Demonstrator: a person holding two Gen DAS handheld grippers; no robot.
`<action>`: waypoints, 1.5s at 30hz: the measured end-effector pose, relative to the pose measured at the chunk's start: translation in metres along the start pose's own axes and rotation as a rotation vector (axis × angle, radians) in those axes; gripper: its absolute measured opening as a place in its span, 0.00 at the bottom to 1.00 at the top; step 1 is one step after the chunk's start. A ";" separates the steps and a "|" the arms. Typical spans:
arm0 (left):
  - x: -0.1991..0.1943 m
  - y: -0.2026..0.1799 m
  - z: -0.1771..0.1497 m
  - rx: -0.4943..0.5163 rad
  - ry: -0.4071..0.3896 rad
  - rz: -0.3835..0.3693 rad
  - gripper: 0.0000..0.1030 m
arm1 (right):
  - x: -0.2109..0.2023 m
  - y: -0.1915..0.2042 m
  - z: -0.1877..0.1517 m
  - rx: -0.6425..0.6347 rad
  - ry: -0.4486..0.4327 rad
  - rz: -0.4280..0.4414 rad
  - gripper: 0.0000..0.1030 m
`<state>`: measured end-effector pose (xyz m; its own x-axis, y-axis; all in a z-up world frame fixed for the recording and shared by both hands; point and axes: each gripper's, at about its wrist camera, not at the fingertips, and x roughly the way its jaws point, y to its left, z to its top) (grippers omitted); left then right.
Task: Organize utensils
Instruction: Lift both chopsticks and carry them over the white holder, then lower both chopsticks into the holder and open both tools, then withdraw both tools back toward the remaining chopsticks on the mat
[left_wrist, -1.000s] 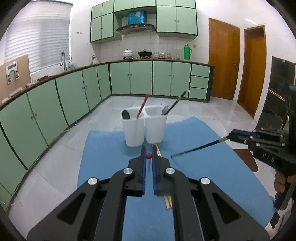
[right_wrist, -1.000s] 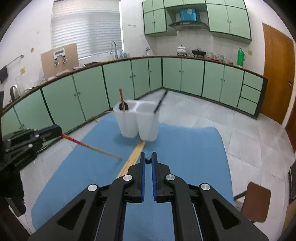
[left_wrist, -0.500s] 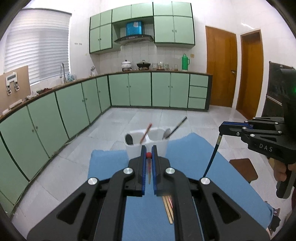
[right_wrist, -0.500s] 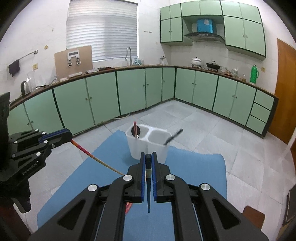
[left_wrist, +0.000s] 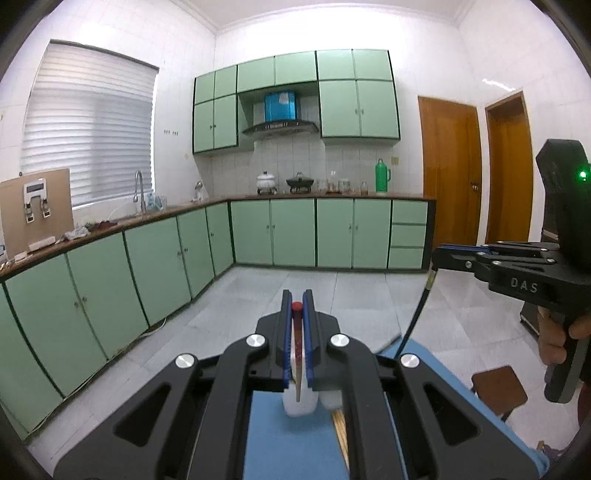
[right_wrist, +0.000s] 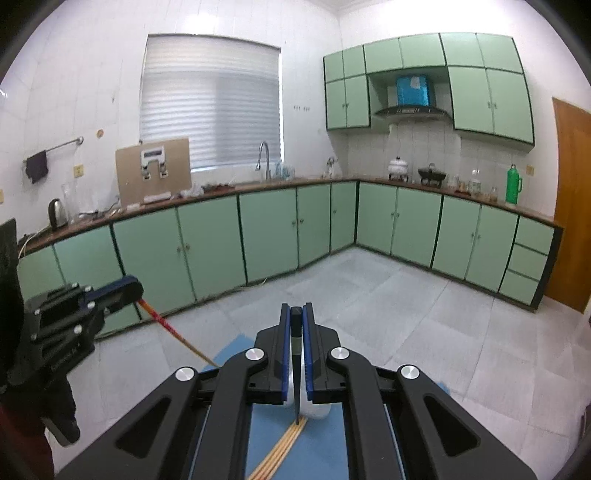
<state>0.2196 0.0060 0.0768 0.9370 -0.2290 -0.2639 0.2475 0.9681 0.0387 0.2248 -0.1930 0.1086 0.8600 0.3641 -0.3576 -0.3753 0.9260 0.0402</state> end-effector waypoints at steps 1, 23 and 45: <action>0.008 0.001 0.006 -0.005 -0.009 -0.004 0.04 | 0.002 -0.001 0.005 0.000 -0.006 -0.003 0.06; 0.167 0.015 -0.031 -0.056 0.181 -0.066 0.06 | 0.125 -0.044 -0.018 0.088 0.104 -0.036 0.06; 0.047 0.003 -0.086 -0.097 0.148 0.002 0.54 | 0.008 -0.043 -0.100 0.124 0.037 -0.168 0.72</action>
<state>0.2432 0.0069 -0.0182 0.8889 -0.2165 -0.4036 0.2138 0.9755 -0.0523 0.2135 -0.2401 0.0108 0.8925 0.2020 -0.4032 -0.1806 0.9793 0.0910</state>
